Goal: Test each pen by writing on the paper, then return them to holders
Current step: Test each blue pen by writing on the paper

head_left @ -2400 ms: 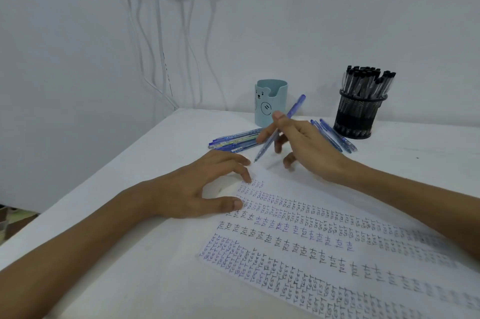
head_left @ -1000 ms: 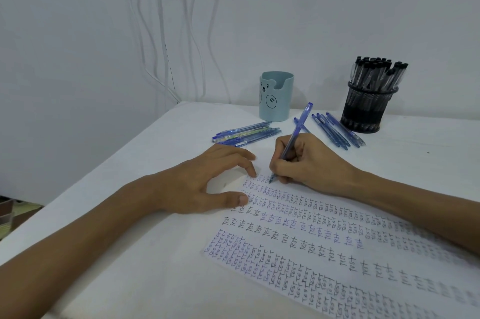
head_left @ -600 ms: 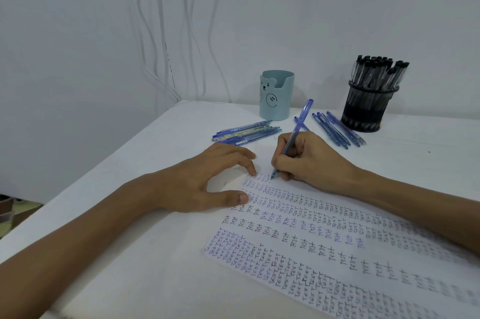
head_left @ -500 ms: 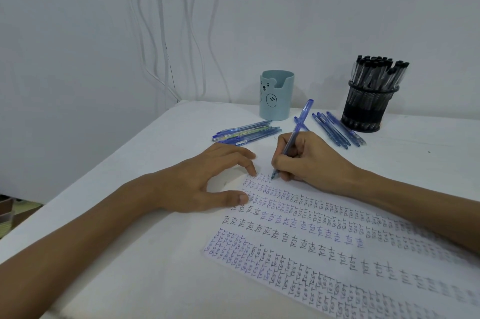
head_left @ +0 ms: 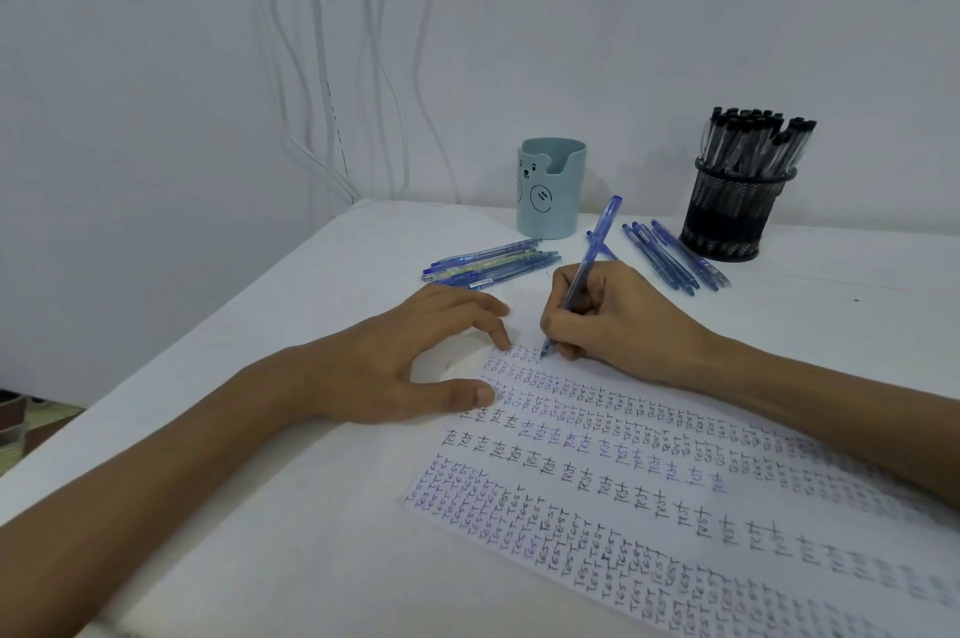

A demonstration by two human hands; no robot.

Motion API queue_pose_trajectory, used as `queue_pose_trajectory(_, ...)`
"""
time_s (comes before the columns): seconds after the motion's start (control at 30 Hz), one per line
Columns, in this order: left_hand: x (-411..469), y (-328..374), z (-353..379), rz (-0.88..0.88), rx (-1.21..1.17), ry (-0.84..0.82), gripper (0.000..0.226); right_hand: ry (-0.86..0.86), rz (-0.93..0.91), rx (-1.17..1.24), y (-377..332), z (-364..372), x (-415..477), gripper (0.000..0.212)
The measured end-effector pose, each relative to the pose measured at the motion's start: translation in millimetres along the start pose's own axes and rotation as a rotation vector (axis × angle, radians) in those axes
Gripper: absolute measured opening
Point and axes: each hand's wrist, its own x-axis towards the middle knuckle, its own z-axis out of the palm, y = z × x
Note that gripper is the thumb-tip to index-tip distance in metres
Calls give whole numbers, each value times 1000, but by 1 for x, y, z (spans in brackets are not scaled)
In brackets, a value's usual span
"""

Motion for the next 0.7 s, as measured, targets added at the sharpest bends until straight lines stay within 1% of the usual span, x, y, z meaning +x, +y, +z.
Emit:
queue_pose_trajectory(0.23,0,1,-1,-2,1,-6,42,28,21,-3,1,0,1,12)
queue_pose_trajectory(0.6,0,2,-1,-6,7,-2,42,23,14,-38,-1,0,0,12)
queue_pose_trajectory(0.7,0,2,0,-10,3,-4,42,18,31,-6,-2,0,-1,12)
